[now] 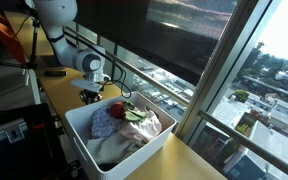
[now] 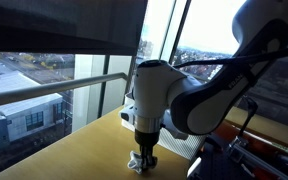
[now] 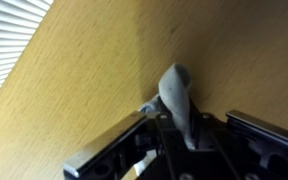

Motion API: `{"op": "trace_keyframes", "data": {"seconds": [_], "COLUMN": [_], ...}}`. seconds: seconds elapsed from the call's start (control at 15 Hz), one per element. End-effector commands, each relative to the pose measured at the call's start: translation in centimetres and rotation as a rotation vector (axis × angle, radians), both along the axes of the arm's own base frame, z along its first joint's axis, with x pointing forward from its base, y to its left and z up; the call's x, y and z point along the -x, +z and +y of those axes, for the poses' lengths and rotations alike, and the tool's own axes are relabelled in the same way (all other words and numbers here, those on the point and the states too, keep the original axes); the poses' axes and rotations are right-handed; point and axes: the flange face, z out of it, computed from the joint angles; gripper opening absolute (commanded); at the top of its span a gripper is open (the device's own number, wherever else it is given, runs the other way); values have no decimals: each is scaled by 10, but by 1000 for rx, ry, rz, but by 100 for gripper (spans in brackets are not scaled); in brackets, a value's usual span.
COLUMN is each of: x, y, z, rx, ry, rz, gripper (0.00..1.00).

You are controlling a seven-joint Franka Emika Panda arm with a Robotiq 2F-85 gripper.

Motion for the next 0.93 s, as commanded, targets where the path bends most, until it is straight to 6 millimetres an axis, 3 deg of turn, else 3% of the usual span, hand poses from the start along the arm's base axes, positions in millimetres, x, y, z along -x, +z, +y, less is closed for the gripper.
{"op": "trace_keyframes", "data": {"seconds": [0.0, 0.27, 0.47, 0.67, 0.87], "x": [15, 28, 16, 0, -10], "y": [47, 124, 190, 250, 288], "z": [2, -6, -39, -99, -182], "rx": [21, 23, 38, 42, 37], "ry": [1, -42, -124, -267, -409], "rz": [-35, -117, -226, -321, -368], "gripper": [0, 1, 1, 1, 1]}}
